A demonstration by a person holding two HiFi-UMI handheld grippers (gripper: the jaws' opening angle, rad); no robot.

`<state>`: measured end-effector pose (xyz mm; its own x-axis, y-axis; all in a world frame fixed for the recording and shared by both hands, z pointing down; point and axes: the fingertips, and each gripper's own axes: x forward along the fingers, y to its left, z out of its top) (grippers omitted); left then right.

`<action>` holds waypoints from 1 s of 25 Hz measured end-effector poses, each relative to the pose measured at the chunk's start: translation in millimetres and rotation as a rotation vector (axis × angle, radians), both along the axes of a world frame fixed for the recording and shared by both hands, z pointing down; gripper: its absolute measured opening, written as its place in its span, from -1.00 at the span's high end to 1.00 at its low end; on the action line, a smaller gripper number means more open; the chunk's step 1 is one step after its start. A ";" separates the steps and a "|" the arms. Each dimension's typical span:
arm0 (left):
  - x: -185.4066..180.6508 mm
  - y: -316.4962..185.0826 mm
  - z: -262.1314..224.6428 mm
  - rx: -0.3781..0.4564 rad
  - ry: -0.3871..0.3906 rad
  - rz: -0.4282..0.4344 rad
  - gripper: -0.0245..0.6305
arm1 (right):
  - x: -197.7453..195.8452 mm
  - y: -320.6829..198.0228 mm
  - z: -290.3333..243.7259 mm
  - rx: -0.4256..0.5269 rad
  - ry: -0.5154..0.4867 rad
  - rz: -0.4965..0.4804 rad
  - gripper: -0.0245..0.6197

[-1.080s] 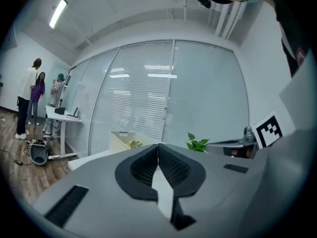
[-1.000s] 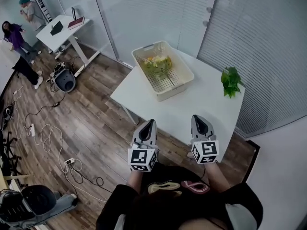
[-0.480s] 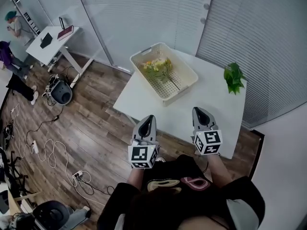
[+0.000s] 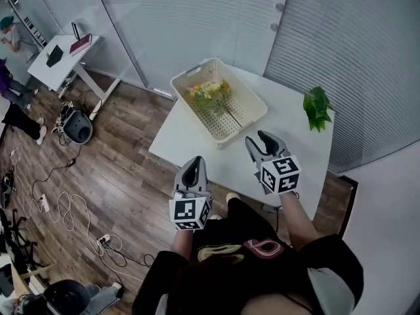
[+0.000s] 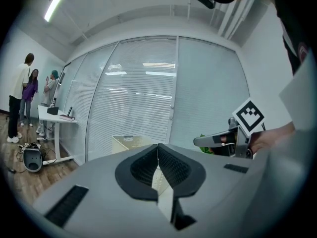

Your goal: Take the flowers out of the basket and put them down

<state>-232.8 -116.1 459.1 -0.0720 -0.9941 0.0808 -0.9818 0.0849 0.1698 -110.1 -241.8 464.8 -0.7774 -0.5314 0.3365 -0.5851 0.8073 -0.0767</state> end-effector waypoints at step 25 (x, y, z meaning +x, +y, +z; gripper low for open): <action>-46.0 -21.9 5.0 -0.045 0.009 -0.205 0.87 | -135.6 -129.1 73.7 -0.263 0.339 -0.192 0.16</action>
<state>-278.8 -137.9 464.2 -0.2720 -0.9539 0.1266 -0.9416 0.2910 0.1696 -245.7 -370.8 538.5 -0.6760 -0.2512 0.6928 -0.4544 0.8822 -0.1236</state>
